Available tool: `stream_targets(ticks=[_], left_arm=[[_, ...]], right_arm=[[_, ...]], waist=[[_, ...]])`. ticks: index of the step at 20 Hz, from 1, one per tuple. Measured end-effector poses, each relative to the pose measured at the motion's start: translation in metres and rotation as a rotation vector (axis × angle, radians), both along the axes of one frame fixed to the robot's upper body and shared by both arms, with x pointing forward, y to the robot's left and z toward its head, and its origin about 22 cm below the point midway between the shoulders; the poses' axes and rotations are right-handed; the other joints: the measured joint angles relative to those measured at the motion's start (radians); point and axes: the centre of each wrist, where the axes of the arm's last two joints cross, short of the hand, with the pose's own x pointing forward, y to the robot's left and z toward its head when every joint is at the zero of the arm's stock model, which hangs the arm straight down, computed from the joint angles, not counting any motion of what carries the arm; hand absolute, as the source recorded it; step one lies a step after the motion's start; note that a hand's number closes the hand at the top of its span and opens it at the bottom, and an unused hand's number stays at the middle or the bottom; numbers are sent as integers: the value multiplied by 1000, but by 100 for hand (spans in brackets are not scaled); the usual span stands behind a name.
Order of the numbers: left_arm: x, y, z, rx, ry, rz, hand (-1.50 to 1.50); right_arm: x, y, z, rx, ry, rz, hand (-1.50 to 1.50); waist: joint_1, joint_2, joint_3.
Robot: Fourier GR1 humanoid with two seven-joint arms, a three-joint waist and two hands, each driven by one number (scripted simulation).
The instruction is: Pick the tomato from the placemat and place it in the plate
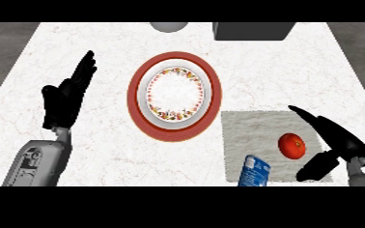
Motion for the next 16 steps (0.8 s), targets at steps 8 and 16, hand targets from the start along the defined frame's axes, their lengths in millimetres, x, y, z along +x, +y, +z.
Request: stream_targets(ticks=[8, 16], left_arm=[[4, 1, -6, 1, -2, 6, 0], [-2, -1, -6, -3, 2, -1, 0]], right_arm=[[6, 2, -30, -11, 34, -1, -150], [9, -4, -44, -34, -62, -6, 150]], waist=[[-1, 0, 0], [-1, -2, -2]])
